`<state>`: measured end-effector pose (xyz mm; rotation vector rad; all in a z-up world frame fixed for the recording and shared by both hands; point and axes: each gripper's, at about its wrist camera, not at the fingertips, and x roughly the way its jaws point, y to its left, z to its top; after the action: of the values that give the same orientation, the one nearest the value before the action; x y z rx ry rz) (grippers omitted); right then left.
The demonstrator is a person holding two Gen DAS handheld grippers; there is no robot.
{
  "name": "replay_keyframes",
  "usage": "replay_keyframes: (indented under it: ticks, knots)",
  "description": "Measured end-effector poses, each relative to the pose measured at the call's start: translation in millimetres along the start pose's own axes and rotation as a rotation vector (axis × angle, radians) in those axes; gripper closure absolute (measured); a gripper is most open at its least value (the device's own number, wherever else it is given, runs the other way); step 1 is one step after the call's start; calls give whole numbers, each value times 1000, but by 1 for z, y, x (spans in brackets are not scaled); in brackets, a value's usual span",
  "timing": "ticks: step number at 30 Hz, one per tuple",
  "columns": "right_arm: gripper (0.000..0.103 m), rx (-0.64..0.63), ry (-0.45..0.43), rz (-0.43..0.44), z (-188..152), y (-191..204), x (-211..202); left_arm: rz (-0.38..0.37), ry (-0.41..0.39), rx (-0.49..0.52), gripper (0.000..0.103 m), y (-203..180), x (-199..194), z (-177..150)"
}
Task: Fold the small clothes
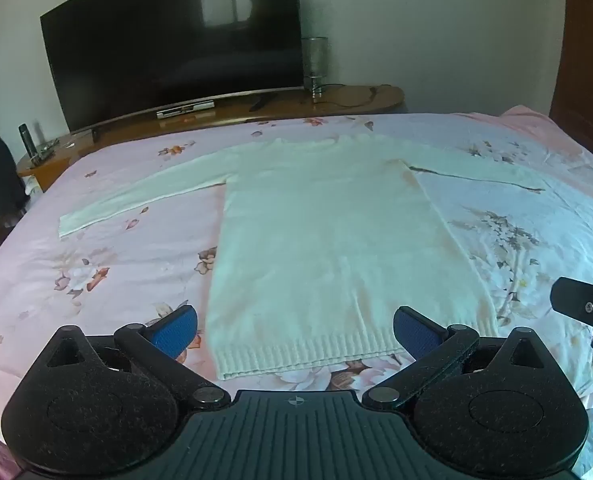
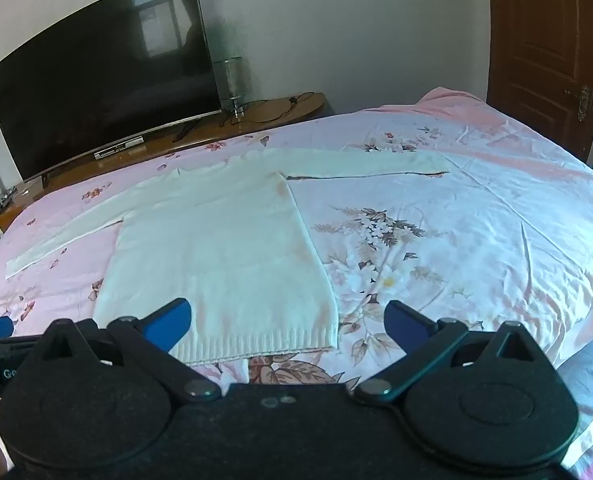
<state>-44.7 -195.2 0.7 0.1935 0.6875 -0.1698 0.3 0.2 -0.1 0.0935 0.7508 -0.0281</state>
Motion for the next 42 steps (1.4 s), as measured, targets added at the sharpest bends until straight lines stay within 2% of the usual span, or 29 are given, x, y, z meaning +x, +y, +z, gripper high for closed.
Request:
replay_keyframes:
  ticks: [3,7,42]
  knots:
    - [0,-9,0,-12,0,1,0,24,-16,2,0,-5,-2,-3]
    - [0,-8,-3,-11,0,1,-1,-22,19,-30,0,10,8,-1]
    - [0,-15,21,-7,0,3,14,-13,31,-1,0,4,14,2]
